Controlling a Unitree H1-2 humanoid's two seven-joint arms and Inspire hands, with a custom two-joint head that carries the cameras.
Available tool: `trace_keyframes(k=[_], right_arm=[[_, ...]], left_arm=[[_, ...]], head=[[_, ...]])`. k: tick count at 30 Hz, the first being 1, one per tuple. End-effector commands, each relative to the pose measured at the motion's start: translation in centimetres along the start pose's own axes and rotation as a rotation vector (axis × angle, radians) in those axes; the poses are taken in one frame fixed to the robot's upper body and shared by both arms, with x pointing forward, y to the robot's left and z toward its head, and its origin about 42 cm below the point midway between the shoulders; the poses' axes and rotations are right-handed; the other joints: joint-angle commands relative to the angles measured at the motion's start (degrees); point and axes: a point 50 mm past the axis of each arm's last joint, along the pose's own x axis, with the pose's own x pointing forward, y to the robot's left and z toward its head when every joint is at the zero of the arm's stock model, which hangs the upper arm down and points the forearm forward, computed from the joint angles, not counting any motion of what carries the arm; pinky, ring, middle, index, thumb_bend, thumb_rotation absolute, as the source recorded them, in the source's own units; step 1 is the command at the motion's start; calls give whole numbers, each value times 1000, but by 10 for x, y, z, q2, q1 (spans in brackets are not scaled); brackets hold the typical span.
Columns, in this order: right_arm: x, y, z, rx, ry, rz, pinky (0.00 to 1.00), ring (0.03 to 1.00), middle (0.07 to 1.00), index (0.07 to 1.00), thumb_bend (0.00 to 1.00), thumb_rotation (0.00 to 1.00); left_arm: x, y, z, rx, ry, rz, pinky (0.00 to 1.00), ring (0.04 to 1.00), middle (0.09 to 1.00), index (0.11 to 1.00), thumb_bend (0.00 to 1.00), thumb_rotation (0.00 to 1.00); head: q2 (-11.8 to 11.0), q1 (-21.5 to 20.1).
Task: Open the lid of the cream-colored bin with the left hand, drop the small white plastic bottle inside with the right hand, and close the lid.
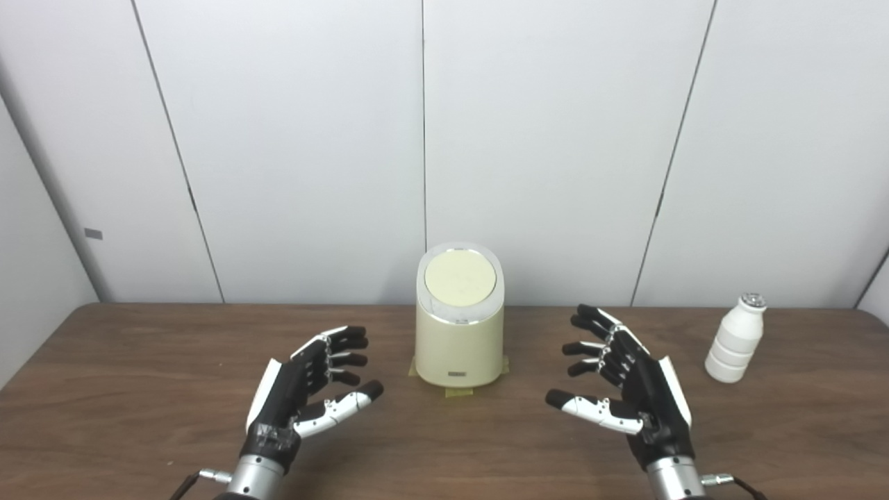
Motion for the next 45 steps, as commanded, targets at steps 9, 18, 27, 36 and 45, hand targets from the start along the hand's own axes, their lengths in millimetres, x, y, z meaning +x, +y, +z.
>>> trace_keyframes(k=[9, 18, 27, 36, 45], right_arm=[[13, 3, 16, -8, -83, 12, 484, 615, 791, 790, 819, 133], [14, 5, 15, -9, -83, 12, 480, 615, 790, 783, 823, 130], [13, 6, 17, -20, -86, 12, 481, 607, 793, 767, 823, 139], [13, 8, 20, 4, -81, 6, 483, 604, 792, 763, 830, 135], [13, 10, 21, 2, -84, 11, 473, 595, 787, 766, 839, 155]], left_arm=[[23, -7, 35, -36, -120, 69, 667, 818, 885, 907, 753, 302], [79, -6, 61, 53, -125, 31, 854, 929, 987, 1000, 842, 345], [132, -21, 95, 160, -187, 45, 926, 1000, 1000, 1000, 888, 286], [172, -43, 124, 416, -229, 116, 915, 1000, 1000, 1000, 940, 338], [196, -56, 124, 699, -224, 116, 921, 1000, 1000, 1000, 939, 334]], head=[[-3, 1], [-5, 3], [-5, 1], [-3, -2], [0, -7]])
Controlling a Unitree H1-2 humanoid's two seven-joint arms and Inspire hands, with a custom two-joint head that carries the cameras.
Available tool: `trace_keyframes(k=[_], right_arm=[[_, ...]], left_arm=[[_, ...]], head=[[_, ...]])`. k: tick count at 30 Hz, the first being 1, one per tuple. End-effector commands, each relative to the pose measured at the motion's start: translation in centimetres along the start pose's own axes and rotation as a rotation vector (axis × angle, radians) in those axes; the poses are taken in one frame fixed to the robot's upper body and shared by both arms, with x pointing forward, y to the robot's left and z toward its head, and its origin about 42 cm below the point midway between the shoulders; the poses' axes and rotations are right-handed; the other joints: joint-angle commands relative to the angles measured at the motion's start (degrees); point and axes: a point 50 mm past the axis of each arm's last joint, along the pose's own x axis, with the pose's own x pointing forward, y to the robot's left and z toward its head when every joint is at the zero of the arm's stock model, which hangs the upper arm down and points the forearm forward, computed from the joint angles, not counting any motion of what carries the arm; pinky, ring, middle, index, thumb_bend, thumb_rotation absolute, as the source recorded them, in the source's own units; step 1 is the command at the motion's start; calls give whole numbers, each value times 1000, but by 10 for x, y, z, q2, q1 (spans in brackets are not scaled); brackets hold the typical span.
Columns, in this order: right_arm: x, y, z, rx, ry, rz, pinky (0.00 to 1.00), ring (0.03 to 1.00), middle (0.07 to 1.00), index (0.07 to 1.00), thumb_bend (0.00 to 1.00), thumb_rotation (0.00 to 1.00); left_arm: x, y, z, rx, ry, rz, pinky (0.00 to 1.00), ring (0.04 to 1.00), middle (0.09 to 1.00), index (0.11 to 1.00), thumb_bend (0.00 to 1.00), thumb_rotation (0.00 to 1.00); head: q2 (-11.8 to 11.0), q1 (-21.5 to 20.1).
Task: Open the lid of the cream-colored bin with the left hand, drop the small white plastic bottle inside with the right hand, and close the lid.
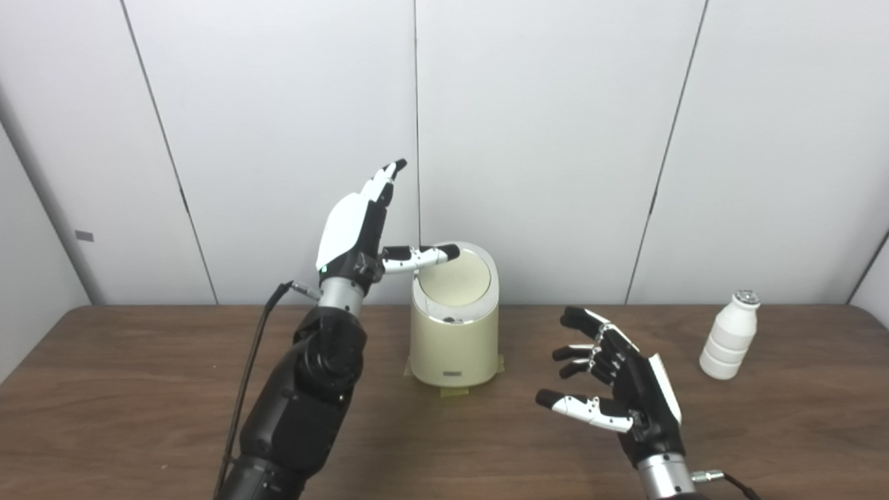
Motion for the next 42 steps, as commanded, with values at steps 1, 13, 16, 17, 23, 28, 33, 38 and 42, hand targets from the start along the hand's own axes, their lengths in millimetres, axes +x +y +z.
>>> trace_keyframes(k=[1, 13, 16, 17, 23, 28, 33, 38, 42], right_arm=[[13, 4, 20, 9, -87, 2, 473, 595, 785, 765, 838, 152], [13, 8, 22, 6, -87, -10, 443, 584, 780, 753, 828, 116], [13, 8, 23, 7, -86, -8, 442, 586, 781, 753, 827, 117], [13, 8, 23, 8, -85, -9, 443, 587, 781, 754, 826, 115], [13, 9, 24, 6, -86, -7, 446, 589, 782, 756, 818, 106], [13, 10, 26, 0, -86, -11, 453, 588, 780, 758, 819, 114], [13, 10, 26, -3, -85, -11, 466, 592, 779, 761, 815, 120], [13, 9, 28, 3, -85, -14, 452, 592, 777, 759, 820, 118], [12, 8, 27, 9, -84, -12, 450, 594, 781, 759, 823, 126]], left_arm=[[23, 21, 23, 70, -74, 84, 917, 1000, 1000, 1000, 942, 334], [26, 6, 25, 182, -95, 75, 956, 1000, 1000, 1000, 969, 293], [25, 5, 24, 197, -95, 71, 944, 1000, 1000, 1000, 971, 296], [25, 5, 24, 200, -94, 70, 942, 1000, 1000, 1000, 975, 299], [24, 0, 25, 248, -85, 40, 939, 1000, 1000, 1000, 981, 299], [23, -2, 27, 385, -69, 9, 865, 1000, 1000, 1000, 1000, 307], [23, -2, 28, 486, -57, -37, 847, 1000, 1000, 1000, 1000, 245], [23, -4, 28, 586, -38, -88, 877, 1000, 1000, 1000, 1000, 208], [22, -4, 27, 679, -35, -143, 965, 1000, 1000, 1000, 1000, 154]], head=[[1, -1], [3, -9], [4, -9], [4, -9], [7, -9], [9, -9], [12, -8], [13, -5], [14, -4]])
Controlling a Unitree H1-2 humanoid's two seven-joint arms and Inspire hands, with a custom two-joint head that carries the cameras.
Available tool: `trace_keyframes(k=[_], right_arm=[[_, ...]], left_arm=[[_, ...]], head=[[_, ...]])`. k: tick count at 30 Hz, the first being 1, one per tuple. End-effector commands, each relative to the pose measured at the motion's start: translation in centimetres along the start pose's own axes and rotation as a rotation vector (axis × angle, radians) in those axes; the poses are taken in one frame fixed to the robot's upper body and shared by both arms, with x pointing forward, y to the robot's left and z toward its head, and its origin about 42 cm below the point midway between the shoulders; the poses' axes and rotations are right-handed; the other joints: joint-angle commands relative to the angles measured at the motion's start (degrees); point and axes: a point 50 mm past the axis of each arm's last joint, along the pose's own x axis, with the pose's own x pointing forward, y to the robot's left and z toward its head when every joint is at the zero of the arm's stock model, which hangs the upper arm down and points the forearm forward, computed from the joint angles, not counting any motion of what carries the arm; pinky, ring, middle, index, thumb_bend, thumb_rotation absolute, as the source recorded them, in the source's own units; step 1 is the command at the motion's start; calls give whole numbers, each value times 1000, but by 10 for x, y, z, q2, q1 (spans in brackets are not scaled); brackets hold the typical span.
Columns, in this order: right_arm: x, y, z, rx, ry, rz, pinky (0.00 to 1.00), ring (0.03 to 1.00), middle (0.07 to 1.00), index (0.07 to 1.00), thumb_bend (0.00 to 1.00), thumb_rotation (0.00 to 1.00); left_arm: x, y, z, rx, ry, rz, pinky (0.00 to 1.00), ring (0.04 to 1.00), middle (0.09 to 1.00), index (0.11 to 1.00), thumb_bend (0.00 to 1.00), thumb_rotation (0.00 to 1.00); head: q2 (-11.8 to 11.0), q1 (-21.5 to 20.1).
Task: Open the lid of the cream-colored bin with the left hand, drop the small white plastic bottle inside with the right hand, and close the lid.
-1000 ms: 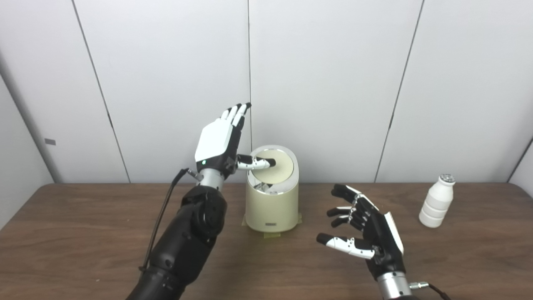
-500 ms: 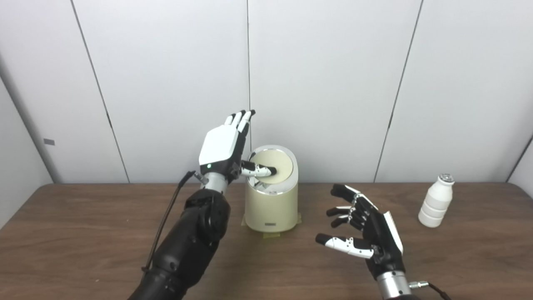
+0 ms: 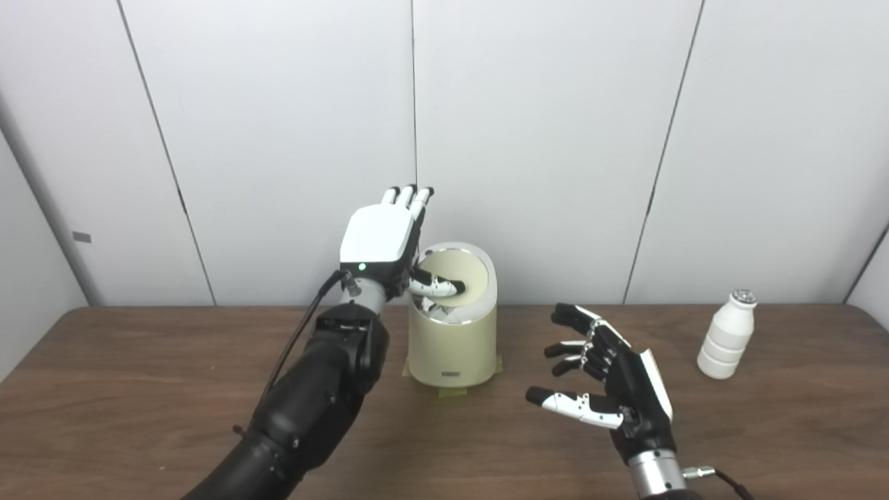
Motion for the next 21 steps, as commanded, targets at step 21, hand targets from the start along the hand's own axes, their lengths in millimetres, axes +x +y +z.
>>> trace_keyframes(k=[21], right_arm=[[12, -2, 16, 26, -83, -5, 455, 587, 779, 759, 828, 152]], left_arm=[[-15, 56, -11, -650, -100, 151, 793, 961, 989, 1000, 876, 259]], head=[[1, 1]])
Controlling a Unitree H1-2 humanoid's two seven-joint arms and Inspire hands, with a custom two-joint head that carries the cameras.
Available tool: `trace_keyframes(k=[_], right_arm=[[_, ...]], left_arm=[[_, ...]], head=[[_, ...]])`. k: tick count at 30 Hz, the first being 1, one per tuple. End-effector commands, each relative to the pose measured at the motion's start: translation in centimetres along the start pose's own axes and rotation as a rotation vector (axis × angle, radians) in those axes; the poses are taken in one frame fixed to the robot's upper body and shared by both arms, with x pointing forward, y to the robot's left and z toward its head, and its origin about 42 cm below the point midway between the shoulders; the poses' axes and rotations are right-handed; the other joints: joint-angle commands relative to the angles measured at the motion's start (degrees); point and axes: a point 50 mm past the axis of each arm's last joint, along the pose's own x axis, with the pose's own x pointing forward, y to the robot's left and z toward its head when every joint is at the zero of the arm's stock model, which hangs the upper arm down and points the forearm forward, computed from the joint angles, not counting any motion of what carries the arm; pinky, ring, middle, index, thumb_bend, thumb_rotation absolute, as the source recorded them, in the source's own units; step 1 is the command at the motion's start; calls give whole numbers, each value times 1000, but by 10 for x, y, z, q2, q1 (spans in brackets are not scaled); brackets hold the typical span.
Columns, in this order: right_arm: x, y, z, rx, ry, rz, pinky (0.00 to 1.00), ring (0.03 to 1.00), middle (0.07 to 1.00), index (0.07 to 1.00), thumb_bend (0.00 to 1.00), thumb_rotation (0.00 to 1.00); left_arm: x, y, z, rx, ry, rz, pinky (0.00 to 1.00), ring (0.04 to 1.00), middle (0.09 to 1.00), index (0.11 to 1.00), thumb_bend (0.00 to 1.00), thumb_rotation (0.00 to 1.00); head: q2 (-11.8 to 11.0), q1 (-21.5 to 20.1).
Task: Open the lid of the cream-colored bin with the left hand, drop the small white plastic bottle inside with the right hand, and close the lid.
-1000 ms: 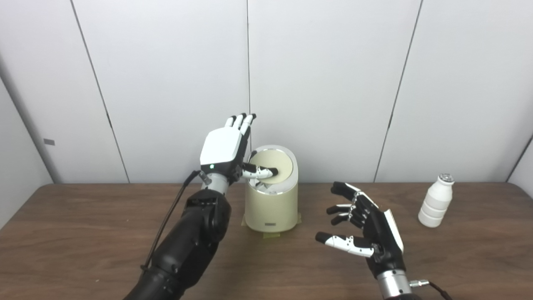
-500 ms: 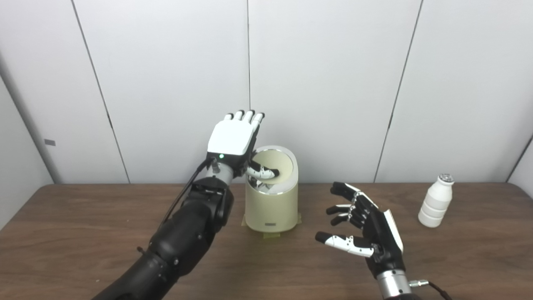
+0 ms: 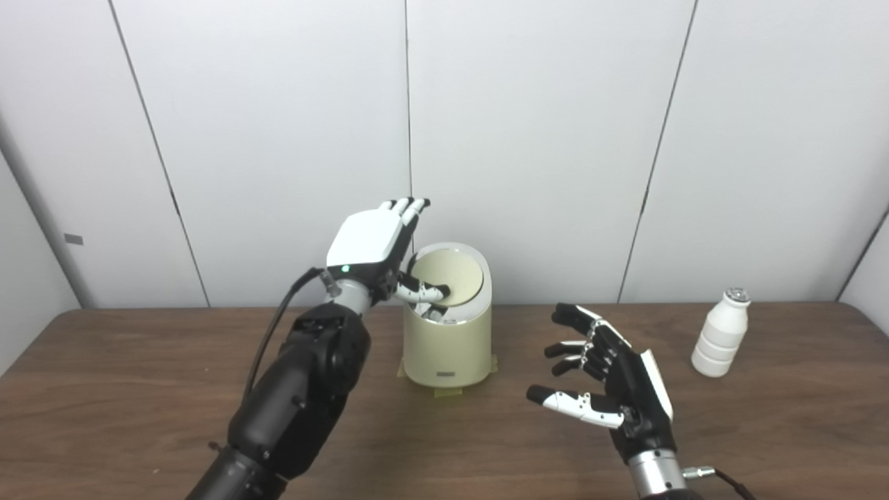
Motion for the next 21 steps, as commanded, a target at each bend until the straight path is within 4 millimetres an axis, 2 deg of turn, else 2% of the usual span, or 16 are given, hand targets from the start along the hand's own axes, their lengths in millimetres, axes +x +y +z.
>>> trace_keyframes(k=[1, 3, 6, 9, 13, 17, 20, 21], right_arm=[[12, 0, 18, 18, -89, -2, 456, 586, 777, 758, 828, 151], [13, -1, 18, 17, -93, -2, 456, 584, 778, 761, 822, 147], [13, -2, 17, 19, -92, -1, 457, 587, 784, 765, 818, 150], [13, -2, 18, 20, -94, 2, 459, 588, 792, 770, 811, 148], [13, -3, 18, 24, -89, 0, 461, 583, 793, 767, 808, 140], [13, -5, 18, 18, -87, 2, 460, 582, 786, 764, 811, 151], [14, -7, 15, 19, -85, 1, 456, 582, 787, 763, 808, 137], [14, -8, 15, 17, -83, 1, 459, 583, 789, 763, 805, 138]], left_arm=[[3, 33, 25, -282, -151, 166, 769, 937, 969, 994, 855, 249], [-6, 39, 20, -410, -176, 216, 701, 894, 936, 985, 805, 268], [-26, 43, 9, -532, -172, 252, 661, 863, 896, 942, 779, 289], [-49, 41, -8, -619, -152, 240, 681, 827, 859, 864, 773, 284], [-79, 26, -37, -672, -106, 198, 632, 756, 815, 828, 779, 275], [-107, 9, -63, -692, -35, 183, 677, 742, 802, 836, 811, 303], [-126, -4, -74, -729, -8, 183, 664, 714, 763, 827, 804, 262], [-132, -8, -78, -744, -4, 182, 632, 696, 753, 820, 802, 237]], head=[[0, 0], [0, 1], [1, 2], [2, 2], [2, 3], [3, 5], [3, 4], [1, 5]])
